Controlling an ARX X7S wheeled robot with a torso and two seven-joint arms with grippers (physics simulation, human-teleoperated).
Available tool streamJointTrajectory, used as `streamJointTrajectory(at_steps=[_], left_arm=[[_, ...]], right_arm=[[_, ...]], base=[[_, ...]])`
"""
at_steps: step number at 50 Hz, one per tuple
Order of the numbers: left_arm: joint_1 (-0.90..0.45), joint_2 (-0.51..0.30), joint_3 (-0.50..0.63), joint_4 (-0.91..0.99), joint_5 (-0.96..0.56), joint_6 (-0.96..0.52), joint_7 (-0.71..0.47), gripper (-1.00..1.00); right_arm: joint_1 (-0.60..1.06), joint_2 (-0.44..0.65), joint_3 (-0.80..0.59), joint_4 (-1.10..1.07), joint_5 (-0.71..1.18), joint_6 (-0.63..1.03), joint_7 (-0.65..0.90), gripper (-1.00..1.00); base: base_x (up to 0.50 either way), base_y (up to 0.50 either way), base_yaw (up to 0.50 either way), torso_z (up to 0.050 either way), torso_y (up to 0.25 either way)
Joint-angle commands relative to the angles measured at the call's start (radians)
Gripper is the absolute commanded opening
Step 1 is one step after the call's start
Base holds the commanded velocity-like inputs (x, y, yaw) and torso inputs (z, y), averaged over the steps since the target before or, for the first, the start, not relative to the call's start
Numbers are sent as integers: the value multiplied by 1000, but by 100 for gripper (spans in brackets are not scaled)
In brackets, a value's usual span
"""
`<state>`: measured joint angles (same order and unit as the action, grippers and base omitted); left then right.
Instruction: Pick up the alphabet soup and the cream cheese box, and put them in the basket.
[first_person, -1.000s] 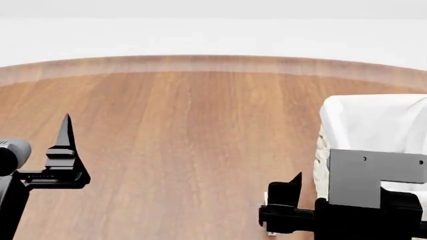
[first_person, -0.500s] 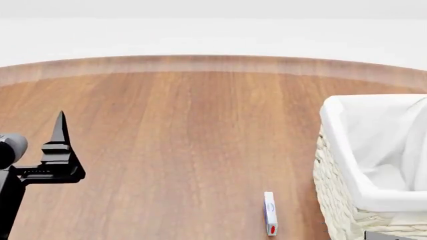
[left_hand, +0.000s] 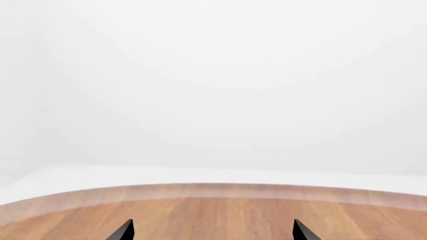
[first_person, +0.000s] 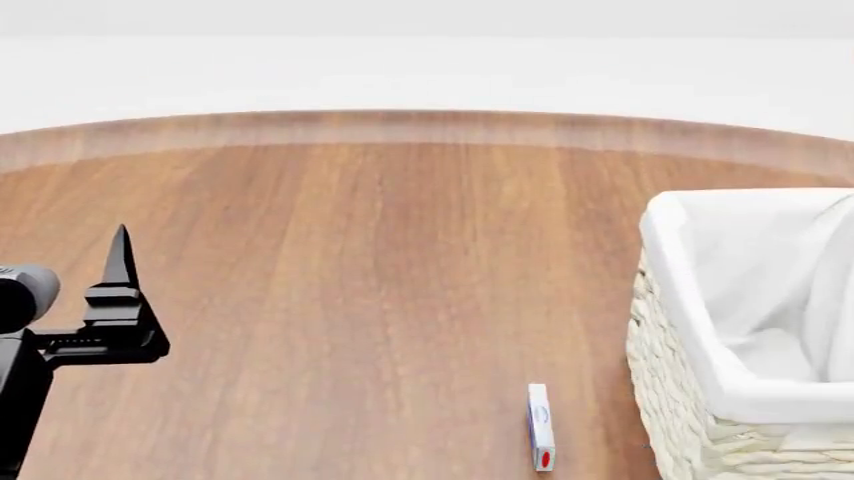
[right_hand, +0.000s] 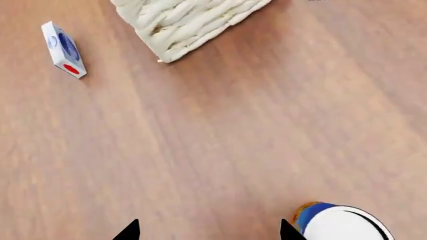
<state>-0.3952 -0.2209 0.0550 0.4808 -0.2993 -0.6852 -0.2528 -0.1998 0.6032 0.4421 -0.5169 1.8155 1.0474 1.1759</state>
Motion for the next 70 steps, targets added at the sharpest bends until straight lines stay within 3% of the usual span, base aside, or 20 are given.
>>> streamJointTrajectory(at_steps=[1,24,48,70], left_arm=[[1,-3,5,-17,0,14,-3,100],[5,-9,12,-36,-4,35,-10,100],[8,-16,26,-45,-7,46,-18,100],[6,-22,34,-63,-10,60,-25,100]], right_arm=[[-100,-14,127,-14,-31,-51,-34,100],[-184,-33,272,-23,-78,-112,-27,100],[-191,-35,197,45,-137,-77,-87,100],[-212,-51,217,86,-139,-95,-128,100]], base=[[0,0,0,0,0],[0,0,0,0,0],[0,0,0,0,0],[0,0,0,0,0]])
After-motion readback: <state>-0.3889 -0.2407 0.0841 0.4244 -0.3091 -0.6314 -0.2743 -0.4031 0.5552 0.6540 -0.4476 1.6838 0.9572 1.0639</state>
